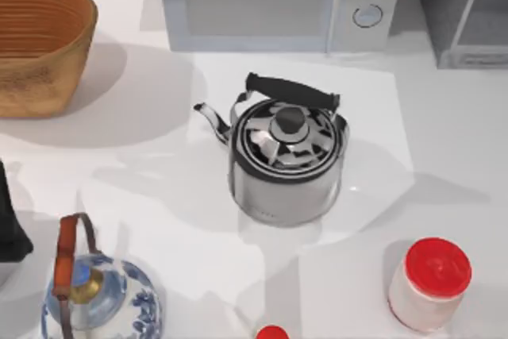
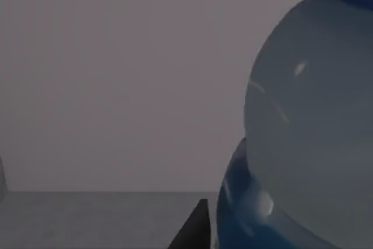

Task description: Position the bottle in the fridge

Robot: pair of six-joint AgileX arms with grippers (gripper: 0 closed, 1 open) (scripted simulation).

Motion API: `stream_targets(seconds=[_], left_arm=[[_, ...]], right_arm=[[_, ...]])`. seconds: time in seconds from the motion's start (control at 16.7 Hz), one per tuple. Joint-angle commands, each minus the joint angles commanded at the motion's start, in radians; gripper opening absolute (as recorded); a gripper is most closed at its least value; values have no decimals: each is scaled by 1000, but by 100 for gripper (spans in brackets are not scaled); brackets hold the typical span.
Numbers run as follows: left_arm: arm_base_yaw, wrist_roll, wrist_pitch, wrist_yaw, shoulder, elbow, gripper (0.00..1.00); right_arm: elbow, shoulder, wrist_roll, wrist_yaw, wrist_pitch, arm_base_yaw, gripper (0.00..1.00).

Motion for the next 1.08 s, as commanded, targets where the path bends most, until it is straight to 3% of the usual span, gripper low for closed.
stream_targets(seconds=[0.72,1.08], left_arm=[[0,0,0,0,0,0,100],[0,0,0,0,0,0,100]], right_arm=[[0,0,0,0,0,0,98],[0,0,0,0,0,0,100]])
